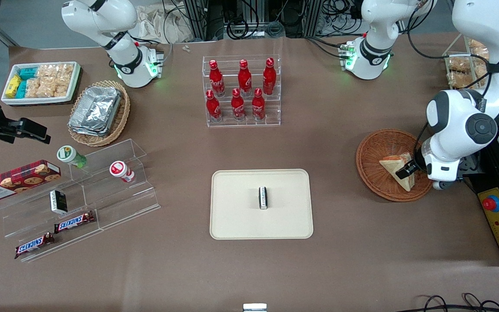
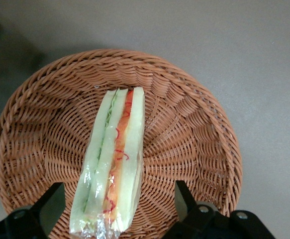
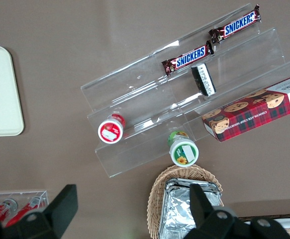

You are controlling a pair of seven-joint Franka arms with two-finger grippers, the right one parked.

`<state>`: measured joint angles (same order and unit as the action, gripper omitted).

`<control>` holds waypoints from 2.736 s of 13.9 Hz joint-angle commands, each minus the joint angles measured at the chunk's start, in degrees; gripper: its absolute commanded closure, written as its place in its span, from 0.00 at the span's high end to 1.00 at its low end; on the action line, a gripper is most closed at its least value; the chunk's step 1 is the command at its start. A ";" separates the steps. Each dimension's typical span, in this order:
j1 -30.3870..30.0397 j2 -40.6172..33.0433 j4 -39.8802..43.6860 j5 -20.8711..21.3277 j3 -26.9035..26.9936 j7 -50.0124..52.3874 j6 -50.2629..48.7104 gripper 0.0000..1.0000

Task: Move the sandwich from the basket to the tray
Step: 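Lower the left gripper onto the sandwich and close on it, then lift the sandwich and carry it with the left gripper to the cream tray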

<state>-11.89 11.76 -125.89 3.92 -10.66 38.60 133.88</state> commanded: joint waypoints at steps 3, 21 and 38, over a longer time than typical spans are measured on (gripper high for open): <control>-0.50 0.72 -2.78 1.18 -0.32 1.39 5.42 0.98; 0.11 -4.99 17.39 0.13 -3.65 -5.80 -29.68 0.00; 14.70 20.64 38.52 13.57 -25.11 12.02 -20.09 0.00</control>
<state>0.99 27.34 -90.49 15.10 -35.56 48.02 111.11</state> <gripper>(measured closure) 0.828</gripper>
